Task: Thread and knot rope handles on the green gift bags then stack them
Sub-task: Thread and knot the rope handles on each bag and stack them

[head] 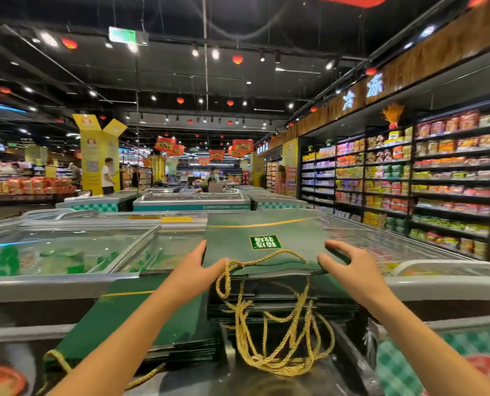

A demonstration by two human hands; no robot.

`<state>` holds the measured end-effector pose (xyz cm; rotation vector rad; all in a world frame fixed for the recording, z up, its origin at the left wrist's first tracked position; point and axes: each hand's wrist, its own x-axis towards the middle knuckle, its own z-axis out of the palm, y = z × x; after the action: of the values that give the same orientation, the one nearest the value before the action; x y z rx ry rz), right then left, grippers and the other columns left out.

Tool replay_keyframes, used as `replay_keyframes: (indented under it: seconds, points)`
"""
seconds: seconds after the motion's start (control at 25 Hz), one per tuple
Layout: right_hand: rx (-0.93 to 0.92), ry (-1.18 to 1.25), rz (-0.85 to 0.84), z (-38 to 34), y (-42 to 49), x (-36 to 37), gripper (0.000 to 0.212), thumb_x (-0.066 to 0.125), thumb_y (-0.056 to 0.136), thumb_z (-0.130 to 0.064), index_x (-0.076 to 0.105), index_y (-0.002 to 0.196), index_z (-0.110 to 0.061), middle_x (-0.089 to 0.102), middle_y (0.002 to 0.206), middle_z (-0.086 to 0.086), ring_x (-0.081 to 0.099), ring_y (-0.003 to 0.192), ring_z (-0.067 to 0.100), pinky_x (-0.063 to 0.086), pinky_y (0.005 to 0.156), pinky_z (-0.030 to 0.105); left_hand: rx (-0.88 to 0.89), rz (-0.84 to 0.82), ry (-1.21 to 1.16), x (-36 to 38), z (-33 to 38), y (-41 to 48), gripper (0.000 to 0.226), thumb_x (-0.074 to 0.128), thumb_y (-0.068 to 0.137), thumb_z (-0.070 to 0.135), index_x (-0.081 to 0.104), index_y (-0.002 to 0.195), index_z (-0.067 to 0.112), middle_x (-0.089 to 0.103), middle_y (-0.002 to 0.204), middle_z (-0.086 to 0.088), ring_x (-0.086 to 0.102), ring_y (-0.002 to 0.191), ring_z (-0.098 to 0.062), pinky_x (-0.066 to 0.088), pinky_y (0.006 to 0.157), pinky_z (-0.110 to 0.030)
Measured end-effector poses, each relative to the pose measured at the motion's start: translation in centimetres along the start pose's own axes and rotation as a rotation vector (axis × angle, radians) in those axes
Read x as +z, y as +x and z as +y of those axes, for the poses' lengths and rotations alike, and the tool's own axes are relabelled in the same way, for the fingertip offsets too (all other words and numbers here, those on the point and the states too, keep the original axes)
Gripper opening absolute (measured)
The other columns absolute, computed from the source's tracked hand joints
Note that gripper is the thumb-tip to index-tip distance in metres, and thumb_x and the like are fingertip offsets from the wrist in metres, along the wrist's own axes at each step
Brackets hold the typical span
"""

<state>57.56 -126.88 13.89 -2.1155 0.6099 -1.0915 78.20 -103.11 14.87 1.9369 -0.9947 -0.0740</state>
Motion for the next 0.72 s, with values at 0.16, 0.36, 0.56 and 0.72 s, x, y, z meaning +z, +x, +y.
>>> replay_keyframes:
  seconds: [0.16, 0.36, 0.56, 0.72]
  points:
    - [0.036, -0.089, -0.068, 2.7, -0.3, -0.2, 0.055, 0.071, 0.092, -0.041, 0.058, 0.142, -0.021, 0.058, 0.145, -0.002, 0.052, 0.134, 0.016, 0.04, 0.107, 0.033, -0.082, -0.075, 0.155, 2.0, -1.2, 0.9, 0.092, 0.053, 0.091, 0.066, 0.01, 0.161, 0.024, 0.003, 0.168, -0.004, 0.009, 0.155, -0.022, 0.017, 0.123, -0.043]
    - [0.07, -0.133, -0.089, 5.0, -0.5, -0.1, 0.054, 0.069, 0.092, -0.047, 0.06, 0.14, -0.024, 0.058, 0.144, -0.005, 0.052, 0.134, 0.014, 0.041, 0.106, 0.031, -0.092, -0.092, 0.249, 3.4, -1.5, 0.9, 0.087, 0.046, 0.093, 0.067, 0.01, 0.161, 0.026, -0.002, 0.168, -0.004, 0.003, 0.155, -0.023, 0.015, 0.122, -0.045]
    - [0.017, -0.224, -0.106, 4.2, 0.9, -0.9, 0.042, 0.066, 0.093, -0.045, 0.064, 0.132, -0.029, 0.06, 0.138, -0.009, 0.052, 0.119, 0.007, 0.038, 0.093, 0.024, -0.023, -0.066, 0.421, 2.2, -1.0, 2.3, 0.073, 0.041, 0.096, 0.066, 0.022, 0.158, 0.033, 0.017, 0.166, 0.008, -0.002, 0.155, -0.022, 0.01, 0.123, -0.051]
    - [-0.109, -0.355, -0.243, 1.7, 5.1, 0.7, 0.049, 0.059, 0.097, -0.051, 0.058, 0.14, -0.027, 0.056, 0.146, -0.008, 0.05, 0.131, 0.009, 0.038, 0.105, 0.026, 0.103, -0.107, 0.475, 2.3, 0.4, 6.9, 0.069, 0.044, 0.097, 0.061, 0.026, 0.157, 0.031, 0.021, 0.165, 0.004, 0.008, 0.155, -0.023, 0.015, 0.125, -0.046]
